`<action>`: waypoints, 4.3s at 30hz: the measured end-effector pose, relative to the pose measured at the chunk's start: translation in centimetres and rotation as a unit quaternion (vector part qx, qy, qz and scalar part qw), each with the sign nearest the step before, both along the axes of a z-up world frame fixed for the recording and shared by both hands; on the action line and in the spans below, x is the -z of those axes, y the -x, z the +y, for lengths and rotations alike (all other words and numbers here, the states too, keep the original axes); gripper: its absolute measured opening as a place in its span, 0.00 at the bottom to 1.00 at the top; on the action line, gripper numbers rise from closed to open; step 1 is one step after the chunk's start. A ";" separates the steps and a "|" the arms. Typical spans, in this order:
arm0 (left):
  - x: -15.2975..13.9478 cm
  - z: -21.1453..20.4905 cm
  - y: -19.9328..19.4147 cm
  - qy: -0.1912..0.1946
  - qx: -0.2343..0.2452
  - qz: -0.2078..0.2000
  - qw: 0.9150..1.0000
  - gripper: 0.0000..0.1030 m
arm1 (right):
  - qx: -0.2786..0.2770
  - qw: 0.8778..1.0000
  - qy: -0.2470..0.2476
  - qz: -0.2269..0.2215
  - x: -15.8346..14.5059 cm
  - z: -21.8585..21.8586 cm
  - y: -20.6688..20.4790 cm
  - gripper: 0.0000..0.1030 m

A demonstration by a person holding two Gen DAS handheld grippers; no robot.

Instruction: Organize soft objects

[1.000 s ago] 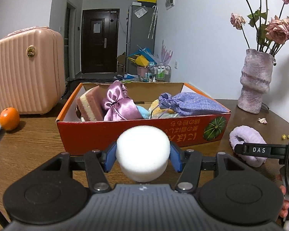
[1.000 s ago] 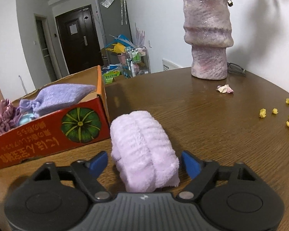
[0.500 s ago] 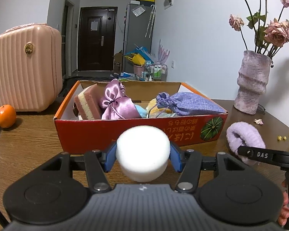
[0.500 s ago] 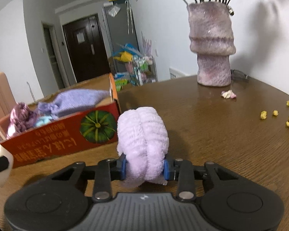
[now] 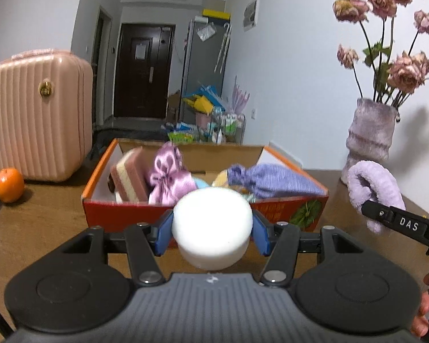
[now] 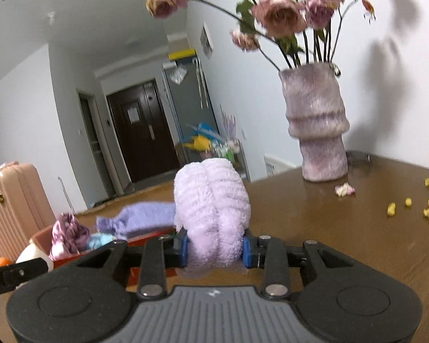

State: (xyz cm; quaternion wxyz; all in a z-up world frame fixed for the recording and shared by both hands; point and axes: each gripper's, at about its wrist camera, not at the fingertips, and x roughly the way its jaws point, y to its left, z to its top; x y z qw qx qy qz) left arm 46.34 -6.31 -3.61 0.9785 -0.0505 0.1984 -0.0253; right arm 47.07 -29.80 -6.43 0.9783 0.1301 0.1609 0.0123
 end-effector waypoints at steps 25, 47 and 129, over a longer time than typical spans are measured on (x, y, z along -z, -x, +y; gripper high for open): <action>-1.9 0.0 -6.5 -0.004 -0.035 -0.077 0.996 0.56 | -0.034 0.997 0.029 -0.068 -0.8 5.3 -6.4 0.31; -1.0 1.1 -14.1 -0.028 -0.059 -0.076 0.995 0.56 | -0.086 0.990 0.086 -0.078 -0.3 10.0 -13.5 0.32; -2.8 2.0 27.2 -0.082 -0.013 -0.055 0.995 1.00 | -0.085 0.989 0.118 -0.030 -5.0 4.5 27.8 1.00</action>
